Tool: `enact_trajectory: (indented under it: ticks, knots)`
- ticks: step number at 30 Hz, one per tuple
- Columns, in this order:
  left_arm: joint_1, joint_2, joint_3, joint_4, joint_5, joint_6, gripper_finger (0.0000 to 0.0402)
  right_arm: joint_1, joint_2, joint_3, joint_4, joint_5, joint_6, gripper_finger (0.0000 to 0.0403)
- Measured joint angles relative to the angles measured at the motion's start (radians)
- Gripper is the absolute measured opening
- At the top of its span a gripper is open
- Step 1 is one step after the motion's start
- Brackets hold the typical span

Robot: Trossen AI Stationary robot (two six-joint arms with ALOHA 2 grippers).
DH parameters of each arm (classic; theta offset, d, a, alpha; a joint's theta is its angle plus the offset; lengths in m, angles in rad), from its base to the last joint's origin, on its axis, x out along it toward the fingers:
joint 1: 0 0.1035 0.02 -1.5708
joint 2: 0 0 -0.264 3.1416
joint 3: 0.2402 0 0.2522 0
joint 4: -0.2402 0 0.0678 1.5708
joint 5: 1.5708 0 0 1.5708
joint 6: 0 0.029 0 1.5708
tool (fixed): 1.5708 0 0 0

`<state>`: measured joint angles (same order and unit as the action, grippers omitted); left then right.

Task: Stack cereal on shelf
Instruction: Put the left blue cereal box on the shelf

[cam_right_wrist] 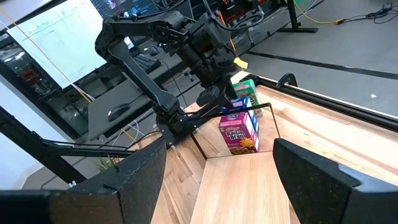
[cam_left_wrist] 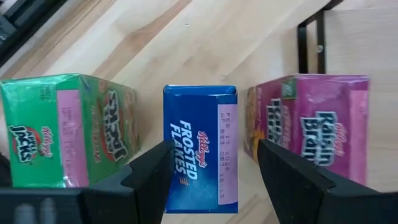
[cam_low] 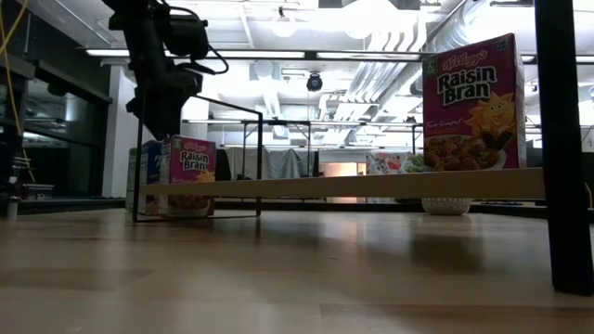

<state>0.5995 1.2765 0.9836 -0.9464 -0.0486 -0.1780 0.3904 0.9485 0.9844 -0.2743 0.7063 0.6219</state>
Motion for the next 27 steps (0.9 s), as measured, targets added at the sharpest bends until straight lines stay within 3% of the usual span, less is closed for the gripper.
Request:
enact_trajectory:
  ticks: [27]
  knots:
    - [0.0,-0.047,0.0,-0.019,0.005,-0.003,0.0223,0.0,0.0,0.0,0.001,-0.008,0.007,0.0288]
